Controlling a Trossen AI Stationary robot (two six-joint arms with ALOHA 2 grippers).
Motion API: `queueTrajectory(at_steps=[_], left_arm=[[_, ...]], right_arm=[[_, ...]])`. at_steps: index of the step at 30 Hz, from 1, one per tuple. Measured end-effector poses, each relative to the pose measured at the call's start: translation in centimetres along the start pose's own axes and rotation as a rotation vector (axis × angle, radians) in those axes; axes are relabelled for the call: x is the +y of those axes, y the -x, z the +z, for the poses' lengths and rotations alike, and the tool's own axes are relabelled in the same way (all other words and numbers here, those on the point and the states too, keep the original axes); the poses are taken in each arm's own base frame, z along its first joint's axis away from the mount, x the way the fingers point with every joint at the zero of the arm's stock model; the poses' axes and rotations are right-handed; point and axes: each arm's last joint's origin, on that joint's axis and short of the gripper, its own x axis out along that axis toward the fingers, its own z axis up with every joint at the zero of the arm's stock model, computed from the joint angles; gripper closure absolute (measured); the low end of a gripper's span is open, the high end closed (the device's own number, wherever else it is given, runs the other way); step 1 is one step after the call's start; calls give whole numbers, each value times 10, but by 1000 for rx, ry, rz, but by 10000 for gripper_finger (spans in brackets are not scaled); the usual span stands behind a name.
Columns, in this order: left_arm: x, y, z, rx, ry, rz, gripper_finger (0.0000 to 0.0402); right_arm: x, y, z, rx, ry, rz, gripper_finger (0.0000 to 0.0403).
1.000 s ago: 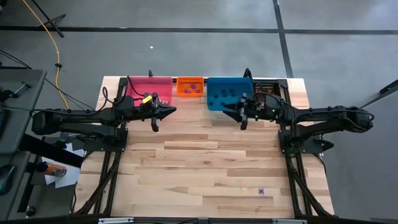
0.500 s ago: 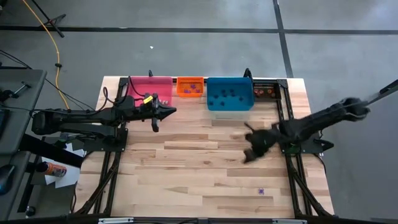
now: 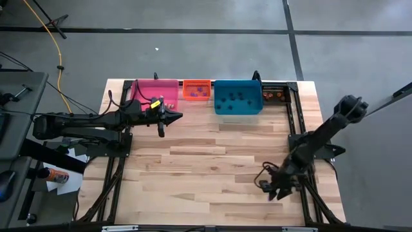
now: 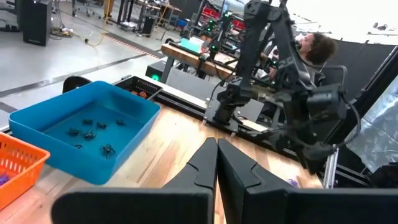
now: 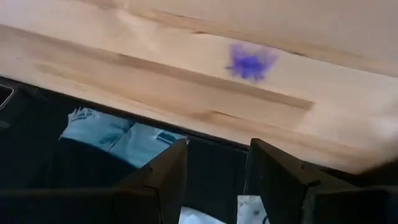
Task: Sort Halloween decoration
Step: Put the violet spider toy into the orange bin
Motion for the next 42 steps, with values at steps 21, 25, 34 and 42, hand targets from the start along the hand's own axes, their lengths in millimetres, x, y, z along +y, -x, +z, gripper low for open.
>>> queueTrajectory(at_steps=[21, 25, 34, 42], left_arm=[[0, 0, 0, -1, 0, 0, 401], [0, 0, 0, -1, -1, 0, 401], [0, 0, 1, -11, -1, -4, 401], [-1, 0, 3, -32, -2, -12, 401]], right_arm=[[-6, -49, 32, -124, -54, -206, 268], [-9, -48, 34, -136, -12, -237, 344], [-8, -32, 28, -173, 206, -166, 400], [12, 18, 31, -400, 550, 90, 402]])
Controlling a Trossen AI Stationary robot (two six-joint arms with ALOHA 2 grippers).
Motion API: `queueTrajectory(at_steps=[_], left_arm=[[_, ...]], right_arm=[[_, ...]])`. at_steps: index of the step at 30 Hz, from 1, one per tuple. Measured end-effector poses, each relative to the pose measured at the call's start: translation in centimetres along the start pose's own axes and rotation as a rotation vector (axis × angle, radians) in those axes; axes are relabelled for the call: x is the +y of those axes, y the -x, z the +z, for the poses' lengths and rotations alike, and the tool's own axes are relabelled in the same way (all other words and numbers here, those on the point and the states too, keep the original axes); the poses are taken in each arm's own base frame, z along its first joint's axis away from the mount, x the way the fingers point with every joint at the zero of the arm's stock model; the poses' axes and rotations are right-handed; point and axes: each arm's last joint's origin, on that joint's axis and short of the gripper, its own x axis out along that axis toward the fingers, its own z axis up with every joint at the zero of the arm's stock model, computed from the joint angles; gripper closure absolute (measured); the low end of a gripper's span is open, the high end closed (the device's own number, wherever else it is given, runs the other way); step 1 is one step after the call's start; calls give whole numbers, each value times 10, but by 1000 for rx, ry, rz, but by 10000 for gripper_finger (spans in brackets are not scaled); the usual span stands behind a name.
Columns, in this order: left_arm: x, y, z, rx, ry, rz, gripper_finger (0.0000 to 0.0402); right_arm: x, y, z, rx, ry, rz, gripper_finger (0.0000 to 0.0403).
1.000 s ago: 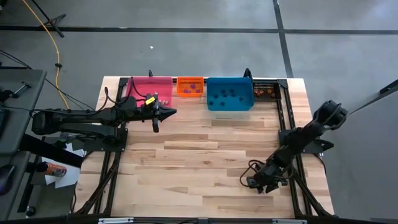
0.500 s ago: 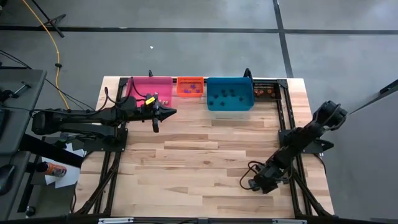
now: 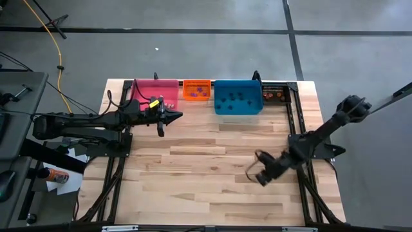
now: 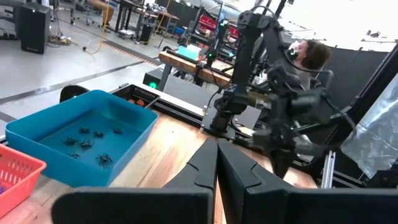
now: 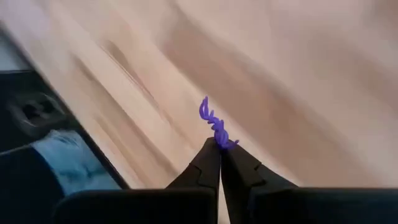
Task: Sort Halloween decoration
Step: Put the violet spider toy into the orange bin
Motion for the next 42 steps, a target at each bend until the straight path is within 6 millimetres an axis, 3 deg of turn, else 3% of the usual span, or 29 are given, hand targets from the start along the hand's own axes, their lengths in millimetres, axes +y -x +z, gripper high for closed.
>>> queueTrajectory(at_steps=[8, 13, 16, 19, 26, 42], left_arm=[[-1, 0, 2, -19, 36, -7, 401], [-1, 0, 3, -26, 26, -26, 401], [-2, 0, 3, -23, 23, -47, 401], [-2, 0, 3, -25, 17, -47, 401], [-3, 0, 4, -30, -35, -51, 401], [-2, 0, 1, -3, -39, -42, 401]], right_arm=[[1, 16, 88, -302, 358, 47, 403], [3, 35, 149, -631, 552, 122, 403], [13, 54, 178, -798, 619, 164, 403], [35, 77, 197, -864, 734, 205, 403], [86, 115, 215, -915, 988, 293, 403], [90, 117, 217, -899, 989, 277, 403]])
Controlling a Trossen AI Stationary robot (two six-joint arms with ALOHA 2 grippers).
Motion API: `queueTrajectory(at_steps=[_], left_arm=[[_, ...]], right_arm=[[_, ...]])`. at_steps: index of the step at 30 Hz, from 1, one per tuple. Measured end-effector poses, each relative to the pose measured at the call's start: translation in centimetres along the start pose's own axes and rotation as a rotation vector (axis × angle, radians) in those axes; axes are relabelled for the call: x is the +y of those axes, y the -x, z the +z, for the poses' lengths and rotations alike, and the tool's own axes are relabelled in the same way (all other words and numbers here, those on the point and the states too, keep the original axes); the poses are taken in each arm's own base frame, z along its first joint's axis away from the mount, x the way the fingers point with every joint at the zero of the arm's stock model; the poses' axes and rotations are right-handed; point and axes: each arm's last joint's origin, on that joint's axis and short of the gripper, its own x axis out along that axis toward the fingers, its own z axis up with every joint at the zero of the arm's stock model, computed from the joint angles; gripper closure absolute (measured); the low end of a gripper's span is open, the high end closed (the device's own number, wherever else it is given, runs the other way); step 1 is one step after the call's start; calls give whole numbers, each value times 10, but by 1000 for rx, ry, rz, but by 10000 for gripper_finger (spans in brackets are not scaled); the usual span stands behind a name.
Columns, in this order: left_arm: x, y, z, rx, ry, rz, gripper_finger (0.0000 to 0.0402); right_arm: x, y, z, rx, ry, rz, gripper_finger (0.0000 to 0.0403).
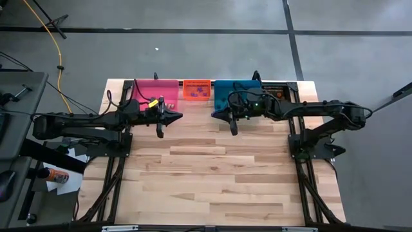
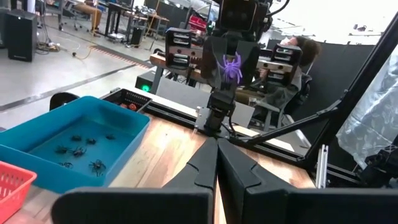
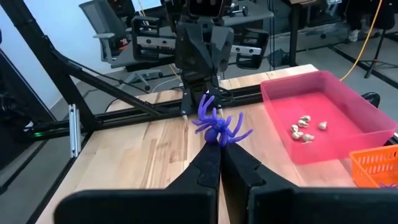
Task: Sort Halloween decoration
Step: Put the violet spider toy into the orange bin, then return to Home Position
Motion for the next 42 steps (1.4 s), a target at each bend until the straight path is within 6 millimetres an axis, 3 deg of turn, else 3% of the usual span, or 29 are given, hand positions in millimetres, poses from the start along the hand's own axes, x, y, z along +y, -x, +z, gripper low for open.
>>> queueTrajectory(at_steps=[5, 10, 13, 20, 24, 32, 42], left_arm=[[0, 0, 0, 0, 12, 0, 401], [0, 0, 0, -1, 27, 0, 401], [-1, 0, 1, -14, 28, -5, 401], [0, 0, 3, -37, 26, 15, 401], [0, 0, 3, -36, 26, 16, 401], [0, 0, 3, -34, 26, 16, 401], [0, 0, 2, -30, 26, 18, 401]], right_arm=[[-2, -4, -2, 4, -27, -48, 403], [-26, -33, -32, 100, -129, -162, 403], [-61, -56, -35, 116, -224, -261, 403], [-166, -103, -15, 191, -477, -469, 403], [-201, -121, -18, 339, -589, -484, 403], [-220, -146, -28, 534, -748, -565, 388], [-222, -148, -16, 511, -716, -502, 231]])
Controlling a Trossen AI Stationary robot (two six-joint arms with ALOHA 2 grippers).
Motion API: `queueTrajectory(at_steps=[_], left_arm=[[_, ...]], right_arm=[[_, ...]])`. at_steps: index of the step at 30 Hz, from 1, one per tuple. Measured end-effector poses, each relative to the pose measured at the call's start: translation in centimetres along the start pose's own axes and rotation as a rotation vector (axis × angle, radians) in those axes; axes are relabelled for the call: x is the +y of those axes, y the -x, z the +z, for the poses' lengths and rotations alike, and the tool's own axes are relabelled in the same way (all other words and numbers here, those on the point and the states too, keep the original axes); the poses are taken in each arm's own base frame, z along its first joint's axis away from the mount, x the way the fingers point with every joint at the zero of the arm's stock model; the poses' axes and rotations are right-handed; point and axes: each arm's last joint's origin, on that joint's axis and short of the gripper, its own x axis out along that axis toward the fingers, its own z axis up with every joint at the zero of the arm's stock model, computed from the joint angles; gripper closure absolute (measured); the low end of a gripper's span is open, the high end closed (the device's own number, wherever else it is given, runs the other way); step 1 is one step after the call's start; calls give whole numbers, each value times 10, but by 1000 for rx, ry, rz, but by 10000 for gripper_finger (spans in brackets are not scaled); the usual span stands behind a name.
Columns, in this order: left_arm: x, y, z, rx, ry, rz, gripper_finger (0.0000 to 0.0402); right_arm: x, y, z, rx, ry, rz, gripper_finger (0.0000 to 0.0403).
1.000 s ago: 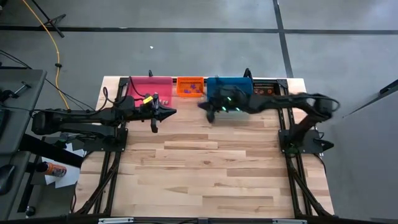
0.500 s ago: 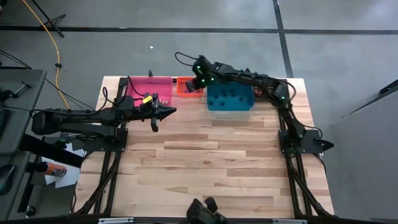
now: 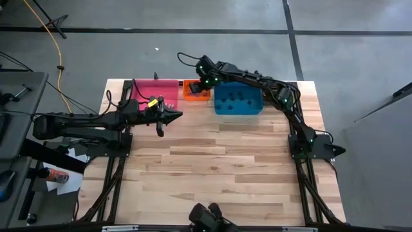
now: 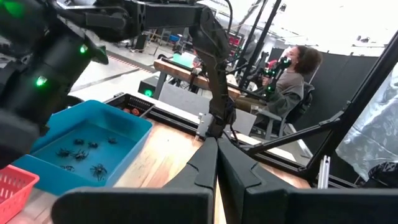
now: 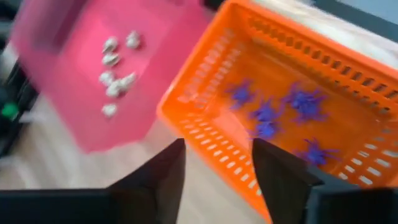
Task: Sort Halloween decoration
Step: Return to Home Position
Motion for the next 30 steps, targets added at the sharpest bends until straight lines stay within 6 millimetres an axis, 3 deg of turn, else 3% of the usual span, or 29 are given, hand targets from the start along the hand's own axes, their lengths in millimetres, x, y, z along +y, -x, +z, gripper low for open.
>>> queueTrajectory(at_steps=[4, 9, 15, 20, 23, 26, 30], left_arm=[[0, 0, -1, 14, 2, 3, 401], [1, 0, -3, 34, 3, 9, 401], [1, 0, -4, 38, 3, 14, 401], [1, 0, -4, 38, 27, 15, 401], [1, 0, -4, 37, 27, 15, 401], [1, 0, -3, 33, 28, 14, 401], [0, 0, -1, 16, 61, -7, 401]], right_arm=[[4, 17, -1, 67, 116, 37, 199], [19, 62, -24, 147, 366, -64, 195], [10, 108, -80, 86, 386, -56, 195], [-11, 151, -155, -22, 278, 22, 195], [-16, 180, -190, -126, 238, 121, 195], [-15, 204, -213, -277, 243, 263, 195], [-9, 229, -229, -517, 351, 468, 195]])
